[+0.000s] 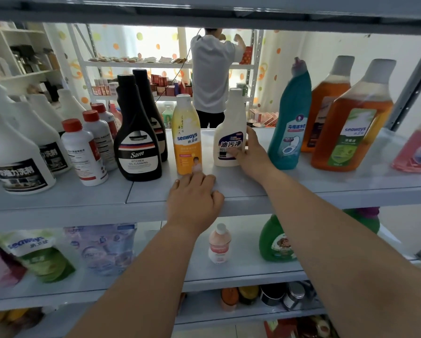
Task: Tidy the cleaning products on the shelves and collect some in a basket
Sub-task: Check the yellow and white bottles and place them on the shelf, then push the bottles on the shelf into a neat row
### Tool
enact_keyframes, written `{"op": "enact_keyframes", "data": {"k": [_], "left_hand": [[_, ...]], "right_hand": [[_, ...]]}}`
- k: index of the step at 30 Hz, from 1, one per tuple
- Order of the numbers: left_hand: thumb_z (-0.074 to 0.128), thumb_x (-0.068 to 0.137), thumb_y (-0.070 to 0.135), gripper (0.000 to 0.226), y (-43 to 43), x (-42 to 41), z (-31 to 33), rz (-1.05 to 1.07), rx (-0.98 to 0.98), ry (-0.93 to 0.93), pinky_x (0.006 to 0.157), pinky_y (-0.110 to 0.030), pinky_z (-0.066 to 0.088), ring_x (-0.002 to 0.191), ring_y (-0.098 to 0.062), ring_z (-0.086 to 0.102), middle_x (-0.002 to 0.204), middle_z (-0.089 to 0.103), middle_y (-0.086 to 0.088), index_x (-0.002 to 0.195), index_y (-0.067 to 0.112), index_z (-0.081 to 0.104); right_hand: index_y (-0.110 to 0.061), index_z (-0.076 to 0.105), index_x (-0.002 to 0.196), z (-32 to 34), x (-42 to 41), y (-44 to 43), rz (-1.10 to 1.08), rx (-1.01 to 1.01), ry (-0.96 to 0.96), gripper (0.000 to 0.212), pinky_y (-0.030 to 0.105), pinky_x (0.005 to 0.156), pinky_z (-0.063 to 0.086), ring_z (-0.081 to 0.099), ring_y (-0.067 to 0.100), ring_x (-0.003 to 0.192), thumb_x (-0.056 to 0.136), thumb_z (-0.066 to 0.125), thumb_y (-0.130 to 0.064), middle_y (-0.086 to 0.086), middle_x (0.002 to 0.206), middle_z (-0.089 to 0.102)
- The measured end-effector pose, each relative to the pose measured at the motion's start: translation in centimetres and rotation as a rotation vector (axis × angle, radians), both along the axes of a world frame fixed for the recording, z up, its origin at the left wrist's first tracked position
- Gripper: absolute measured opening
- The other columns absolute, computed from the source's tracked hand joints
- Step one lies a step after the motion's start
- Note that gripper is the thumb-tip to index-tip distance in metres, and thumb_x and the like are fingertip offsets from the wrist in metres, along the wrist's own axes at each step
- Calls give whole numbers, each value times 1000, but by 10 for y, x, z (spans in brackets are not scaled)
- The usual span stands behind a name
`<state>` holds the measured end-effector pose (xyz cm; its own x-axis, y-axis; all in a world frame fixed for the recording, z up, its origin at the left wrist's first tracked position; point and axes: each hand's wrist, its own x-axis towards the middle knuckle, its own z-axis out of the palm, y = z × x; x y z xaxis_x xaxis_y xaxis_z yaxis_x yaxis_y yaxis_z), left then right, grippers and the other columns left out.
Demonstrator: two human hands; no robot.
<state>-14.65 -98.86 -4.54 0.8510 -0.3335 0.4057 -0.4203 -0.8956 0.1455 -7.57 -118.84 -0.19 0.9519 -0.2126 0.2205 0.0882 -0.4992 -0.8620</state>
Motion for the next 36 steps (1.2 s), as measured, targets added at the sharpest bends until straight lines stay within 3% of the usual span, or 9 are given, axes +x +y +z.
{"op": "enact_keyframes", "data": {"k": [5, 9, 13, 17, 20, 27, 30, 32, 36], "left_hand": [[20, 91, 43, 59, 0, 1, 0, 7, -19, -8, 100, -43, 45, 120, -29, 55, 151, 52, -8, 127, 24, 63], [19, 92, 43, 60, 3, -2, 1, 3, -8, -24, 101, -42, 45, 120, -27, 54, 149, 53, -5, 131, 24, 61], [19, 94, 42, 62, 7, -6, 3, 4, 24, -58, 97, -39, 47, 116, -25, 57, 138, 60, -3, 133, 22, 63], [32, 97, 35, 51, -2, -12, 6, 53, -18, -4, 98, -41, 48, 116, -26, 59, 135, 63, -5, 133, 19, 63], [51, 97, 27, 39, -33, -16, 15, -7, -190, 100, 92, -38, 49, 110, -27, 60, 126, 64, -8, 133, 17, 62], [70, 92, 34, 70, -146, 11, 41, -111, -581, 303, 111, -48, 46, 132, -20, 50, 149, 46, -1, 151, 28, 33], [79, 87, 36, 89, -176, 29, 54, -97, -719, 349, 114, -48, 43, 140, -22, 44, 157, 39, -3, 157, 28, 24], [84, 84, 32, 94, -188, 38, 60, -122, -801, 398, 108, -40, 48, 139, -21, 46, 154, 44, 0, 157, 28, 25], [83, 85, 25, 76, -199, 44, 61, -183, -788, 418, 85, -15, 48, 117, -7, 55, 124, 56, 18, 146, 30, 38]], "right_hand": [[-31, 19, 162, 0, -21, 1, -7, -105, 10, 70, 38, 110, 45, 55, 24, 136, 104, 59, -29, 0, 152, 54], [-36, 17, 162, -3, -56, -3, -43, -365, 106, 74, 42, 114, 43, 49, 25, 141, 103, 61, -35, 0, 157, 48], [-34, 45, 150, -13, -100, -28, 34, -690, 76, 47, 35, 100, 48, 57, 20, 128, 104, 54, -40, -4, 144, 58], [-27, 66, 126, -15, -126, -81, 83, -806, 21, 30, 19, 83, 41, 58, 13, 108, 104, 51, -41, -10, 116, 62], [-28, 70, 123, -8, -127, -128, 71, -874, -1, 31, 32, 88, 54, 62, 15, 106, 103, 52, -42, -6, 117, 67], [-25, 71, 121, -15, -124, -159, 75, -845, -113, 52, 35, 84, 56, 61, 13, 99, 92, 35, -49, -4, 111, 70], [-26, 69, 119, -19, -122, -161, 65, -816, -112, 40, 31, 81, 53, 56, 11, 96, 97, 42, -45, -7, 108, 66], [-26, 68, 117, -21, -120, -164, 72, -800, -135, 29, 30, 79, 50, 53, 10, 94, 99, 49, -40, -8, 106, 64], [-27, 68, 113, -22, -118, -167, 86, -786, -170, 27, 31, 78, 52, 53, 10, 91, 99, 50, -40, -9, 101, 64]]}}
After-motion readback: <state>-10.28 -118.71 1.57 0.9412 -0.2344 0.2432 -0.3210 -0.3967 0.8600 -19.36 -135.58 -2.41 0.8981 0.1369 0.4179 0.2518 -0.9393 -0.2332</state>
